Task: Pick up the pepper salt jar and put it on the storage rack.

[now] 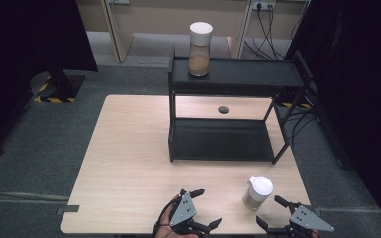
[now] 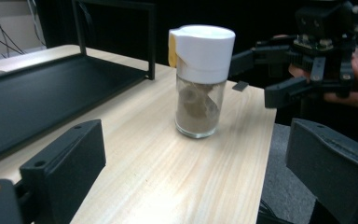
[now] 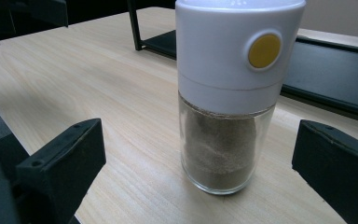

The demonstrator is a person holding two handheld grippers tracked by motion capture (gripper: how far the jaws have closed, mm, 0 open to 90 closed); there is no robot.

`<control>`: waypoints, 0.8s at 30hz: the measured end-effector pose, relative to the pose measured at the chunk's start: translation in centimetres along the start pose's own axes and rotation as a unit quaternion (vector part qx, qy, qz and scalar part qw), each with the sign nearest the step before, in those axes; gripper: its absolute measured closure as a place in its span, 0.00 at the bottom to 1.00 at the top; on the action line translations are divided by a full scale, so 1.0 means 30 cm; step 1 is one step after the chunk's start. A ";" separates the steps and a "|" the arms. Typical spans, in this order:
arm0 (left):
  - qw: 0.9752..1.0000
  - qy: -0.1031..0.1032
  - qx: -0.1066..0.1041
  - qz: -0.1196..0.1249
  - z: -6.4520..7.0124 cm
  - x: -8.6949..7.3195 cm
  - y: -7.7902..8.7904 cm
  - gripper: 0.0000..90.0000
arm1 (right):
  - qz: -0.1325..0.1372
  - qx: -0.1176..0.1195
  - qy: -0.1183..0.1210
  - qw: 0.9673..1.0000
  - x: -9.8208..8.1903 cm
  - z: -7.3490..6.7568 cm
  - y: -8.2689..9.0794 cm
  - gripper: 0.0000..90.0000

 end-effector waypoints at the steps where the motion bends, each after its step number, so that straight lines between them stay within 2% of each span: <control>1: 1.000 -0.001 0.000 0.001 0.003 -0.008 -0.001 0.05 | 0.000 0.000 0.000 1.000 0.000 0.000 -0.001 0.03; 6: 1.000 0.001 -0.007 -0.005 0.005 -0.041 -0.004 0.05 | 0.000 0.000 -0.001 1.000 -0.002 0.001 -0.002 0.03; 10: 1.000 -0.006 -0.006 -0.008 0.008 -0.057 0.001 0.05 | -0.002 0.002 -0.001 1.000 -0.004 0.001 -0.004 0.03; 19: 1.000 -0.019 0.001 -0.015 0.026 -0.070 0.021 0.05 | 0.000 0.001 0.000 1.000 -0.005 -0.004 -0.004 0.03; 24: 1.000 -0.016 0.002 -0.017 0.029 -0.077 0.022 0.05 | -0.001 0.003 0.002 1.000 -0.004 -0.007 -0.007 0.03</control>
Point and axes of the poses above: each handheld gripper's, and its own axes: y roughly backward along the jaws, x roughly out of its top, z roughly to its right, the point moved 4 cm from there along -y, roughly forward along the jaws, and after that the axes turned 14 degrees about -y, right-handed, at the moved point
